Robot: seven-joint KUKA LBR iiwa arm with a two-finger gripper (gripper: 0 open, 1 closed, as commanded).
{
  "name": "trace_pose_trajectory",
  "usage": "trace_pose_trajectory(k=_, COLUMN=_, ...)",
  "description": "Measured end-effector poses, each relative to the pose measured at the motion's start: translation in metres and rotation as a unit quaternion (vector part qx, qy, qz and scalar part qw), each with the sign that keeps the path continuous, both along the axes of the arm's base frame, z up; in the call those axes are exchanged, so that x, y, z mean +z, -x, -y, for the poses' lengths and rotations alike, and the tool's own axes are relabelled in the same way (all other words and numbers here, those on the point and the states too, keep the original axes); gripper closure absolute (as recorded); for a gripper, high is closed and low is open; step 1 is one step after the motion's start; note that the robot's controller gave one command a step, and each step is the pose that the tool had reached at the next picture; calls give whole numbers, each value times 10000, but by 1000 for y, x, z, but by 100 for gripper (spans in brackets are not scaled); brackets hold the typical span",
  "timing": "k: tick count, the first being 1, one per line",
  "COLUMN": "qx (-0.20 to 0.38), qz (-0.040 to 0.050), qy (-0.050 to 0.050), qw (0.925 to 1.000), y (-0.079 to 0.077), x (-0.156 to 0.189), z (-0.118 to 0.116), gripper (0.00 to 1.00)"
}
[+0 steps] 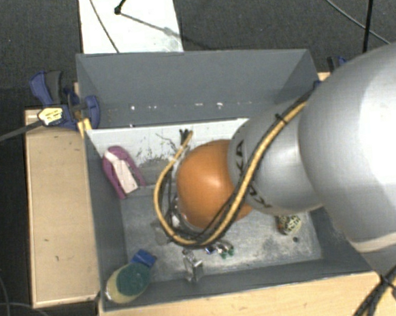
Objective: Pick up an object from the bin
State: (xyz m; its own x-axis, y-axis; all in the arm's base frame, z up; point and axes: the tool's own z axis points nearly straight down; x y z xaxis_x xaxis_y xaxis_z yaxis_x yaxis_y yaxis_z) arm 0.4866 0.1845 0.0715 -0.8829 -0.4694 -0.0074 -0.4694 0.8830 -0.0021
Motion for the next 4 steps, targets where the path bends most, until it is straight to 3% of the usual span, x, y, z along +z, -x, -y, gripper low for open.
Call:
trace_pose_trajectory(k=1, qx=-703, qz=-8, qy=-22, qw=9975, y=8, x=64, z=-33, gripper=0)
trace_pose_trajectory(k=2, qx=-1818, qz=-12, qy=-10, qw=9833, y=-18, x=65, z=-8, gripper=0)
trace_pose_trajectory(k=3, qx=-694, qz=-12, qy=-6, qw=9976, y=-60, x=68, z=-5, gripper=0)
trace_pose_trajectory(k=4, qx=-594, qz=-54, qy=16, qw=9982, y=-70, x=-3, z=22, gripper=0)
